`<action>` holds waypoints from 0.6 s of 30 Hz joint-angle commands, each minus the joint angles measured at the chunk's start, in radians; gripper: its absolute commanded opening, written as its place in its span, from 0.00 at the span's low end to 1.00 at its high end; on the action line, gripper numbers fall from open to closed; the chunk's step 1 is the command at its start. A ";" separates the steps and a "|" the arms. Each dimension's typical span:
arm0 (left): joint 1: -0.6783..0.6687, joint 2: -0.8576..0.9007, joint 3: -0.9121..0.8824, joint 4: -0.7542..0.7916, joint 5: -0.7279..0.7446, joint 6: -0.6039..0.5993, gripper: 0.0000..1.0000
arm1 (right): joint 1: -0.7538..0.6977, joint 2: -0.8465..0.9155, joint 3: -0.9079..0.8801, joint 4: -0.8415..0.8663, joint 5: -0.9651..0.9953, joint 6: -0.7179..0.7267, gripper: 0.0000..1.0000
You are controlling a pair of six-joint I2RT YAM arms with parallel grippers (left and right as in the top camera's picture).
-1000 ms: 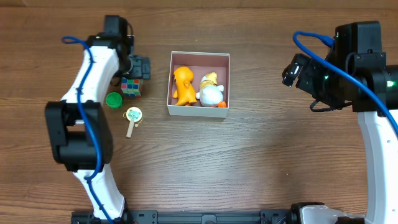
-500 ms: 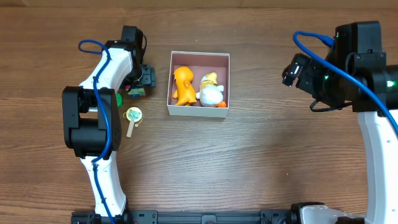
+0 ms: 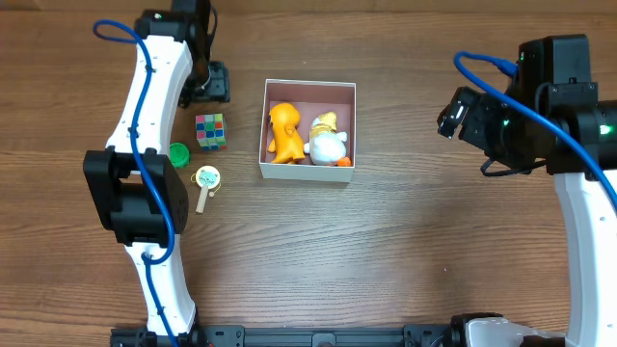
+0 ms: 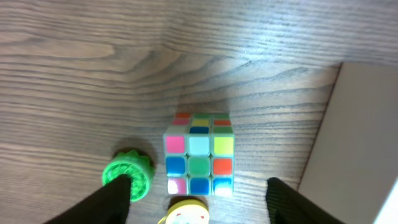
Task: Pack container
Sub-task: 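Grasp the Rubik's cube with the left gripper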
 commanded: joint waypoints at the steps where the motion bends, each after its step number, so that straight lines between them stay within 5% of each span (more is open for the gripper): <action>1: 0.000 -0.008 0.033 -0.029 -0.006 -0.003 0.75 | -0.004 0.003 0.009 -0.003 -0.005 0.004 1.00; 11: 0.001 -0.006 -0.292 0.192 -0.002 -0.085 0.89 | -0.004 0.003 0.009 -0.002 -0.005 0.004 1.00; 18: 0.000 -0.005 -0.412 0.332 -0.002 -0.085 0.84 | -0.004 0.003 0.009 -0.002 -0.005 0.004 1.00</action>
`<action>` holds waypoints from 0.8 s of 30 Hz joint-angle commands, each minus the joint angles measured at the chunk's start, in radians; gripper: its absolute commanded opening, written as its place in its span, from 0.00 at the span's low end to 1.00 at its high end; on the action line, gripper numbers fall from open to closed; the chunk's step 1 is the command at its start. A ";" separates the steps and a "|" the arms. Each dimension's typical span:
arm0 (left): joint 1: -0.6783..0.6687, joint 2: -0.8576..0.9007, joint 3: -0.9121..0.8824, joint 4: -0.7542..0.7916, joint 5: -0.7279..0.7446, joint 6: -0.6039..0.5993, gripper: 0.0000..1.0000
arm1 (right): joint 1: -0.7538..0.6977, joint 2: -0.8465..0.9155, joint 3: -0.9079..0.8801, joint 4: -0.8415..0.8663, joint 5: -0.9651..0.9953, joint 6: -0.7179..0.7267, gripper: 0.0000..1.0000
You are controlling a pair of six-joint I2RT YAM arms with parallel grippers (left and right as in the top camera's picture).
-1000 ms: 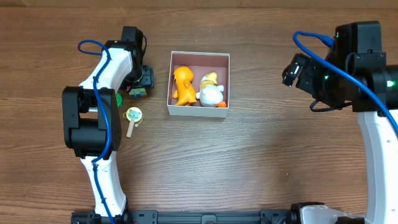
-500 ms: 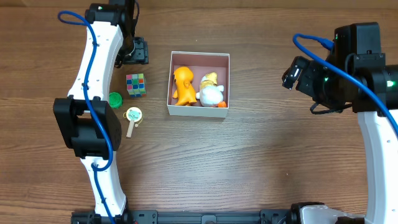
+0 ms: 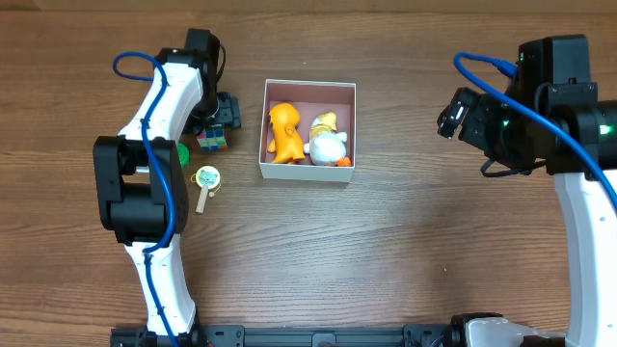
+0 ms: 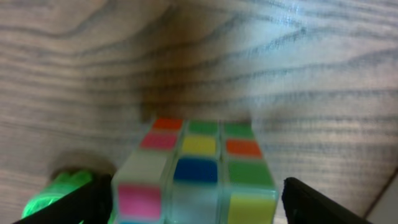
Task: Pack container
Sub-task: 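Grasp the Rubik's cube with the left gripper, then lift the Rubik's cube into the box and release it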
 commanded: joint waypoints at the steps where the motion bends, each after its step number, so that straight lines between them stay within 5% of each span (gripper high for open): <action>1: 0.000 -0.006 -0.090 0.068 -0.001 -0.013 0.85 | -0.004 0.003 0.009 0.001 -0.005 0.005 1.00; 7: 0.001 -0.006 -0.120 0.112 -0.002 -0.013 0.75 | -0.004 0.003 0.009 0.001 -0.005 0.005 1.00; 13: 0.001 -0.007 -0.090 0.093 -0.006 0.049 0.48 | -0.004 0.003 0.009 0.001 -0.005 0.005 1.00; 24: -0.014 -0.014 0.332 -0.293 0.034 0.056 0.45 | -0.004 0.003 0.009 0.002 -0.005 0.005 1.00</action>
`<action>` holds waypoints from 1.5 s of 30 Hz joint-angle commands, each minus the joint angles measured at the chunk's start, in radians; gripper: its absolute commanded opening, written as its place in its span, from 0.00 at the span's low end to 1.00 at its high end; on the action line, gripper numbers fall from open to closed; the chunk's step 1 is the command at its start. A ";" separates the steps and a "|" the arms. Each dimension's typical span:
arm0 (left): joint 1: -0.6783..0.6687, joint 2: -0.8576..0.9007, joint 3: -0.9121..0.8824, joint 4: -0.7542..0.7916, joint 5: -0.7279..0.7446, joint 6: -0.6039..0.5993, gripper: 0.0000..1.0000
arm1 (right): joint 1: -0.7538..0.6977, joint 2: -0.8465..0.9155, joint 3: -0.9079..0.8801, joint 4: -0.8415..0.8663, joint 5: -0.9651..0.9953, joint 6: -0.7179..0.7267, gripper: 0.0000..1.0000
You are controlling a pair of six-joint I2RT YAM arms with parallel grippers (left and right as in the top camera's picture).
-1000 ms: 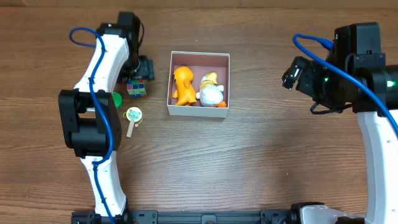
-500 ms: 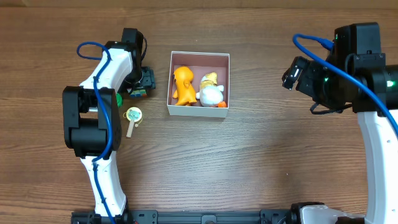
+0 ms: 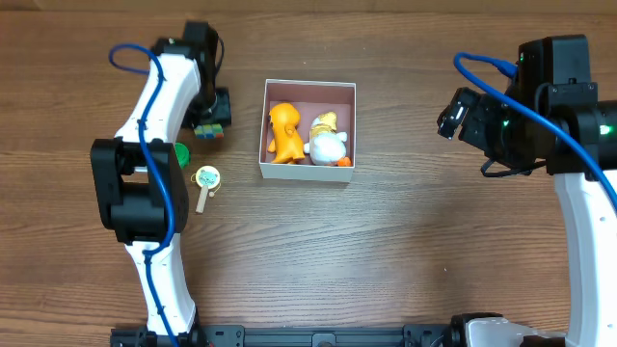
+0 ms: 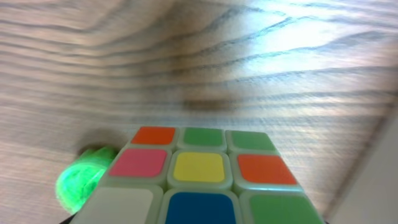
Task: Pack container
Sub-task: 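Lift the Rubik's cube into the box and release it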
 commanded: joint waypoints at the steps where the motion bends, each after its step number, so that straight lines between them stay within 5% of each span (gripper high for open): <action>1: -0.022 -0.016 0.232 -0.142 0.054 0.028 0.45 | -0.004 0.003 0.009 0.004 -0.005 0.005 1.00; 7: -0.149 -0.016 0.449 -0.270 0.133 0.092 0.40 | -0.004 0.003 0.009 0.024 0.071 0.006 1.00; 15: -0.402 0.003 0.412 -0.139 0.079 0.051 0.45 | -0.132 0.010 0.009 0.039 0.183 0.084 1.00; 27: -0.432 0.169 0.332 -0.018 0.058 0.000 0.45 | -0.166 0.010 -0.005 0.022 0.188 0.080 1.00; 30: -0.432 0.182 0.332 -0.006 0.018 -0.001 0.51 | -0.166 0.010 -0.005 0.021 0.188 0.080 1.00; 35: -0.418 0.179 0.360 -0.024 0.018 -0.014 0.88 | -0.166 0.010 -0.005 0.015 0.188 0.053 1.00; 38: -0.402 0.167 0.444 -0.097 0.019 -0.014 0.96 | -0.166 0.010 -0.005 0.010 0.188 0.053 1.00; 45: -0.359 0.131 0.787 -0.419 -0.041 0.000 0.89 | -0.166 0.010 -0.005 -0.005 0.188 0.049 1.00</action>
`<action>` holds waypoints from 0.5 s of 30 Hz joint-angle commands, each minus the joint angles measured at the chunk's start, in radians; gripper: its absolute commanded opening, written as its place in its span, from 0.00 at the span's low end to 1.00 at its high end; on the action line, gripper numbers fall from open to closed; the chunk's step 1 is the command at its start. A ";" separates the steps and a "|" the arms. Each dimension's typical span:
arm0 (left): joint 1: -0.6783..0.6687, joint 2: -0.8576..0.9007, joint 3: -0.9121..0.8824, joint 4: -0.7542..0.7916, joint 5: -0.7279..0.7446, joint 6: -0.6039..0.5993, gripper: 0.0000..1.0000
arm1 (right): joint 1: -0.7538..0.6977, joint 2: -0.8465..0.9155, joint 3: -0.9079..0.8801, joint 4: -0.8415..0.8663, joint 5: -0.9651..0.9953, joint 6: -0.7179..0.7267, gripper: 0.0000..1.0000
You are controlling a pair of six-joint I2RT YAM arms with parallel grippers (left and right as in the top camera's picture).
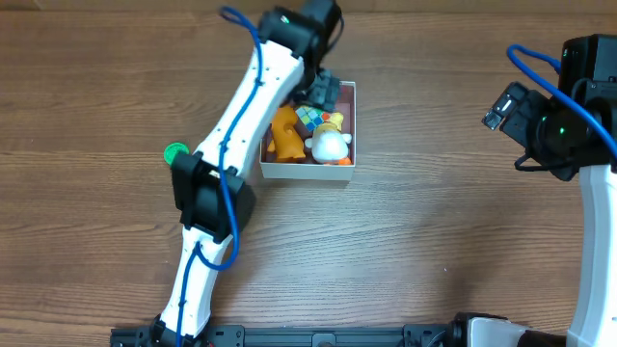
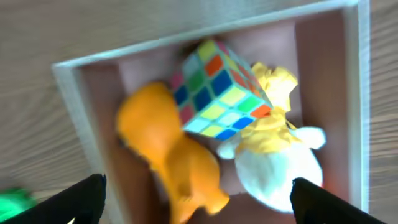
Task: Pack container
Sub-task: 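Lift the Rubik's cube into the box and release it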
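The white box point(image 1: 307, 172) with a pink floor holds an orange toy point(image 1: 281, 133), a white and yellow duck toy point(image 1: 329, 145) and the colour cube point(image 1: 310, 118), which lies tilted on top of the two toys. In the left wrist view the cube point(image 2: 217, 87) rests between the orange toy point(image 2: 180, 162) and the duck point(image 2: 273, 162), inside the box rim point(image 2: 68, 68). My left gripper point(image 1: 323, 92) hovers over the box's far side, open, its dark fingertips point(image 2: 81, 202) spread wide and holding nothing. My right gripper point(image 1: 501, 106) hangs far to the right.
A green round toy point(image 1: 175, 152) lies on the wooden table left of the box, and its edge shows in the left wrist view point(image 2: 12, 200). The left arm's elbow point(image 1: 207, 188) covers the table just below it.
The left gripper held the cube over the table left of the box; now it is open above the box and the cube lies inside on the toys. The right arm has shifted right.
The left gripper hovered open above the cube lying on the table by the green toy. Then it was down around the cube, then shut on it and lifted. Now the cube rests in the box and the gripper is open.
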 commanded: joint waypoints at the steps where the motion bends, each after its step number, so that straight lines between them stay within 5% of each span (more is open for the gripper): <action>1: 0.031 -0.065 0.199 -0.171 -0.096 0.004 0.87 | -0.003 0.003 -0.001 -0.006 0.019 -0.006 1.00; 8: 0.166 -0.349 0.106 -0.170 -0.039 0.016 0.85 | -0.003 0.003 -0.001 -0.035 0.019 -0.006 1.00; 15: 0.388 -0.608 -0.510 -0.148 -0.137 -0.019 0.91 | -0.003 0.003 -0.001 -0.039 0.018 -0.008 1.00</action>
